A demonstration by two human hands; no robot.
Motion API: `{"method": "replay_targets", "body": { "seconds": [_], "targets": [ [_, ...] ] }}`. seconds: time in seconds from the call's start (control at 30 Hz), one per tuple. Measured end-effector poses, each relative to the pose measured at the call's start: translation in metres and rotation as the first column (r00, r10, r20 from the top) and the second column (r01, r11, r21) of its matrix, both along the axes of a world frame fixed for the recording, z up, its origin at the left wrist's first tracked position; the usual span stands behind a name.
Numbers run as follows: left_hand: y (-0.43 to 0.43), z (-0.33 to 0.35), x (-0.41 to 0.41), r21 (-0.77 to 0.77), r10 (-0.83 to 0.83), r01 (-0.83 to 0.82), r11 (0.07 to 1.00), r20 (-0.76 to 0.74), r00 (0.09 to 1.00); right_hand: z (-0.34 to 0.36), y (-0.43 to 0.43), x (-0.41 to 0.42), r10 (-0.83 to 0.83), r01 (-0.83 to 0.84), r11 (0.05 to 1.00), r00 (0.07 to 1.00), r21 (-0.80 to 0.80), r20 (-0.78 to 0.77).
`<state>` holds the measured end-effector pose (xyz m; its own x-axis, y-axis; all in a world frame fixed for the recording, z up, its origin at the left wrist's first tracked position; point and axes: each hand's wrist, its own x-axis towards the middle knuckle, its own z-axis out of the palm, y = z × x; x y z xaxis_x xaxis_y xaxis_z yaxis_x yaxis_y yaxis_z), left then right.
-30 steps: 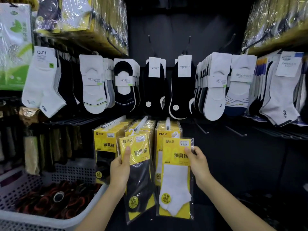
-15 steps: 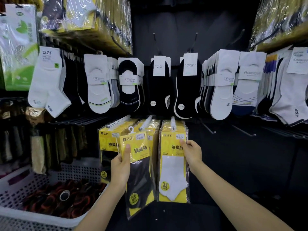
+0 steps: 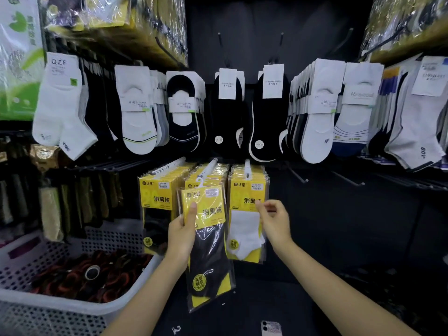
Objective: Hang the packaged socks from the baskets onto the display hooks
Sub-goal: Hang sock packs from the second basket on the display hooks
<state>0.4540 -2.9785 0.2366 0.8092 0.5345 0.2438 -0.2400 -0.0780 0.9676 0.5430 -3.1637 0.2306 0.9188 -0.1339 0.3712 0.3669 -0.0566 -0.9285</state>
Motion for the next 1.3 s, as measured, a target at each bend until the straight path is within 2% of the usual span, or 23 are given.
{"method": "replay_targets", "body": {
  "seconds": [0.13, 0.27, 0.4, 0.6, 0.77, 0.93, 1.1, 1.3],
  "targets": [
    [-0.025, -0.001, 0.006, 0.047, -0.129, 0.128, 0.991, 0.016, 0.991, 0.014, 0.01, -0.03, 0.305, -0.303, 0.952, 0.951, 0.035, -0.055],
    [-0.048, -0.002, 0.008, 0.037, -0.214, 0.212, 0.977, 0.076, 0.974, 0.01, 0.008, -0.044, 0.435, -0.43, 0.894, 0.9, 0.128, -0.013],
    [-0.057, 0.0, 0.01, 0.088, -0.197, 0.191, 0.978, 0.055, 0.979, 0.009, -0.003, -0.041, 0.348, -0.343, 0.925, 0.938, 0.163, 0.002],
    [-0.062, 0.004, 0.017, 0.141, -0.302, 0.306, 0.942, -0.047, 0.952, 0.022, -0.008, -0.018, 0.171, -0.172, 0.983, 0.985, 0.067, 0.024],
    [-0.06, 0.009, 0.027, 0.121, -0.27, 0.273, 0.954, -0.038, 0.962, 0.032, 0.004, 0.0, 0.129, -0.129, 0.992, 0.992, 0.01, -0.009],
    [-0.055, 0.003, 0.042, 0.15, -0.249, 0.262, 0.953, -0.1, 0.963, 0.028, 0.013, 0.013, 0.085, -0.09, 0.993, 0.993, -0.073, -0.077],
    [-0.052, -0.009, 0.054, 0.198, -0.248, 0.272, 0.942, -0.138, 0.959, 0.017, 0.013, 0.025, 0.074, -0.073, 0.997, 0.978, 0.013, -0.193],
    [-0.043, -0.044, 0.05, 0.199, -0.245, 0.285, 0.938, -0.2, 0.949, -0.021, -0.011, 0.025, 0.025, -0.026, 1.0, 0.943, 0.001, -0.333]
  ]
}}
